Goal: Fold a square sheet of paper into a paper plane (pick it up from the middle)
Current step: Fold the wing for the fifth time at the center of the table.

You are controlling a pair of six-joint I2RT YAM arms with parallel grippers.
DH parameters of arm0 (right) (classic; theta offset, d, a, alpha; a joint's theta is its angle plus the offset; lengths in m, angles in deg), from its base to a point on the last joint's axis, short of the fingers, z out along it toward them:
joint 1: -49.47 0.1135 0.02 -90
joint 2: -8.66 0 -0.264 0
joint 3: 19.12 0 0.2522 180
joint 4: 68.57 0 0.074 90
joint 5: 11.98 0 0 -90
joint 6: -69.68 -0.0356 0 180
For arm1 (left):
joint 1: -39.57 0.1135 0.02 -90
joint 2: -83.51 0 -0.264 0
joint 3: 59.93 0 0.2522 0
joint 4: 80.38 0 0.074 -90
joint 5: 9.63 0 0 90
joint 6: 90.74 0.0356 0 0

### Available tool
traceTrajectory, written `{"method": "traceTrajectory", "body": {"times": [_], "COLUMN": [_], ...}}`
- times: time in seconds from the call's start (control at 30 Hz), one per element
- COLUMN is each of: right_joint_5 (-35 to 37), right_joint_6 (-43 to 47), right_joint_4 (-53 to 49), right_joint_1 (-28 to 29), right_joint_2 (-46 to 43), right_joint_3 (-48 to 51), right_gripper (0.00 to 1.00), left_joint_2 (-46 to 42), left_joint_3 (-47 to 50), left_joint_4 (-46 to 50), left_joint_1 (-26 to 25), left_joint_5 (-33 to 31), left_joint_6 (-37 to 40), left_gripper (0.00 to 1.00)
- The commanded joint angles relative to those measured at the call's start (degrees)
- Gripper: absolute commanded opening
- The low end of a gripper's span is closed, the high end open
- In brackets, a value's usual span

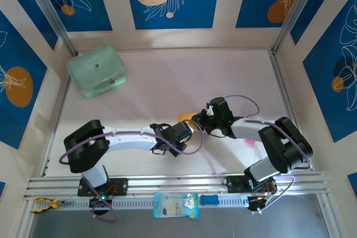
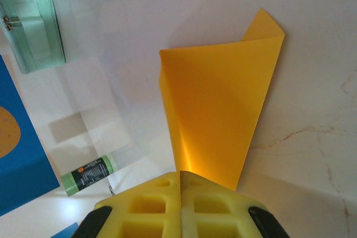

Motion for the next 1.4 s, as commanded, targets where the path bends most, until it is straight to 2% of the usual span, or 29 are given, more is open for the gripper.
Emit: {"method": "traceTrajectory", "body": {"times": [0.0, 0.13, 0.33, 0.93, 1.37], "right_joint_5": [0.6, 0.6, 0.6, 1.4, 2.4], "right_joint_6": [-1.3, -1.5, -1.7, -4.1, -4.3], "right_joint_4": [0.0, 0.2, 0.3, 1.9, 0.9], "right_joint_1": [0.3, 0.4, 0.6, 2.0, 2.1], "right_joint_2": [-0.3, -0.3, -0.5, -0.6, -1.5], "right_joint_3": [0.3, 0.2, 0.3, 1.0, 1.5], "right_gripper": [0.06, 0.06, 0.06, 0.06, 0.05], "left_joint_2": [0.2, 0.0, -0.3, -0.9, -0.4], "left_joint_3": [-1.0, -0.7, -0.6, -0.3, -0.7], "left_joint_4": [1.5, 1.4, 1.2, 0.3, 1.2], "left_joint_1": [-0.8, -0.8, -0.8, -0.8, -0.8], "left_joint_5": [-1.9, -2.2, -2.5, -4.7, -5.9], "left_joint_6": [-0.7, -0.6, -0.6, -1.4, -1.7], "left_gripper": [0.38, 0.32, 0.28, 0.34, 0.23]}}
